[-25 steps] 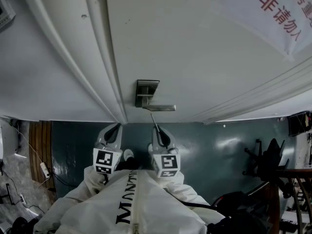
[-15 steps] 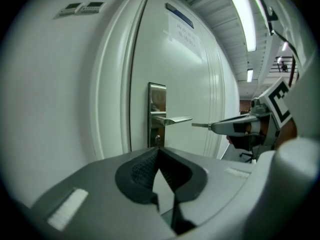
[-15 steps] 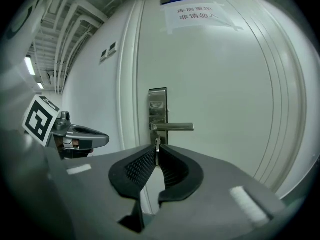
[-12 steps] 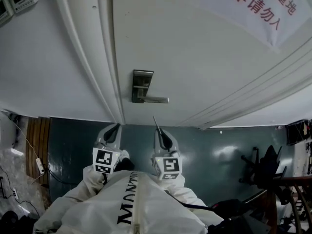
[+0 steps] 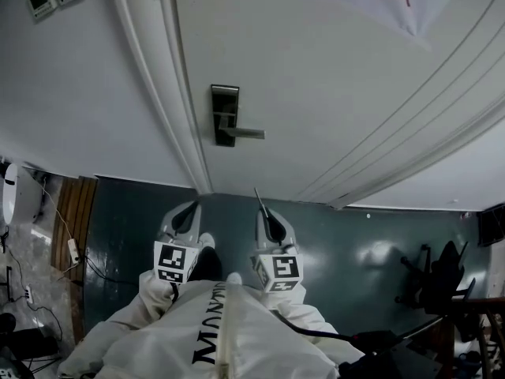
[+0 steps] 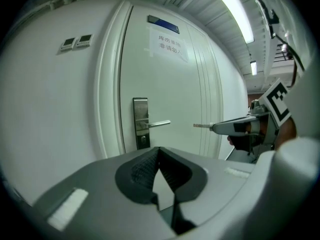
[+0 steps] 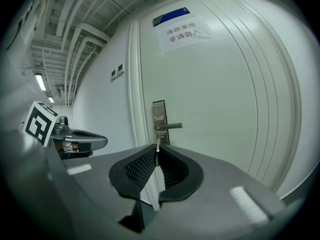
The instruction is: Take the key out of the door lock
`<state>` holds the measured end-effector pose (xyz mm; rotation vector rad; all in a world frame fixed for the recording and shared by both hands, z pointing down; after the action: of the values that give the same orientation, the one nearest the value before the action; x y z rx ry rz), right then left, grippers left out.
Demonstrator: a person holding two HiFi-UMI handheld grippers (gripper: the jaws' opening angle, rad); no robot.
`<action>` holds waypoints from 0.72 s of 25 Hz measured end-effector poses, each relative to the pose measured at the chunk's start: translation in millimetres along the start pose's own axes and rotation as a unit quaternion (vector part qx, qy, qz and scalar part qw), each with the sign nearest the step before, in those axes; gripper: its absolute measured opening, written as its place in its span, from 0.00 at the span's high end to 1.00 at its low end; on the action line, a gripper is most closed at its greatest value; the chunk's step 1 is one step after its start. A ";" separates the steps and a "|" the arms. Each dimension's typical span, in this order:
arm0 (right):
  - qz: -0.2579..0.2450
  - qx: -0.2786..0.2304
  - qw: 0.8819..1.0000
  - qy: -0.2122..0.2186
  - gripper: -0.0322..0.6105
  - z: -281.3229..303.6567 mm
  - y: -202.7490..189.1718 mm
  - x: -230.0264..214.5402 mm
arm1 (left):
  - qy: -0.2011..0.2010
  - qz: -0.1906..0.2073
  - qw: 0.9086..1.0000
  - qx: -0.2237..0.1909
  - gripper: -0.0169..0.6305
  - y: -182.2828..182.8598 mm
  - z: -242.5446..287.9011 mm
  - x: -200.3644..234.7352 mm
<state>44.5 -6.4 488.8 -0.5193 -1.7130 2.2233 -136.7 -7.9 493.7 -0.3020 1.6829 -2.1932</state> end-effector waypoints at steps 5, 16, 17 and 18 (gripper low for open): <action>0.004 -0.011 1.000 0.008 0.92 -22.7 -1.5 4.6 | 0.007 0.005 1.000 -0.003 0.97 -0.1 -22.3 -17.3; -0.003 -0.020 1.000 -0.007 0.92 -35.3 7.5 19.4 | 0.002 0.003 1.000 -0.016 0.97 6.3 -38.9 -5.0; -0.004 -0.020 1.000 -0.007 0.92 -35.2 7.3 21.9 | 0.002 0.002 1.000 -0.017 0.97 6.2 -40.6 -3.0; -0.004 -0.019 1.000 -0.008 0.92 -34.9 6.8 24.7 | 0.003 0.000 1.000 -0.017 0.97 5.4 -42.3 -0.6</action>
<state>38.0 32.8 471.5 -0.5042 -1.7661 2.1977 -151.4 28.5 477.2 -0.3053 1.7253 -2.1681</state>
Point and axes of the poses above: the fingertips, and each gripper's own axes: z forward along the fingers, x to its left, y out of its top, the point moved 3 cm from there along -z, backward along the fingers, and after that the axes turned 1 degree about -z, right-handed, at the moved point
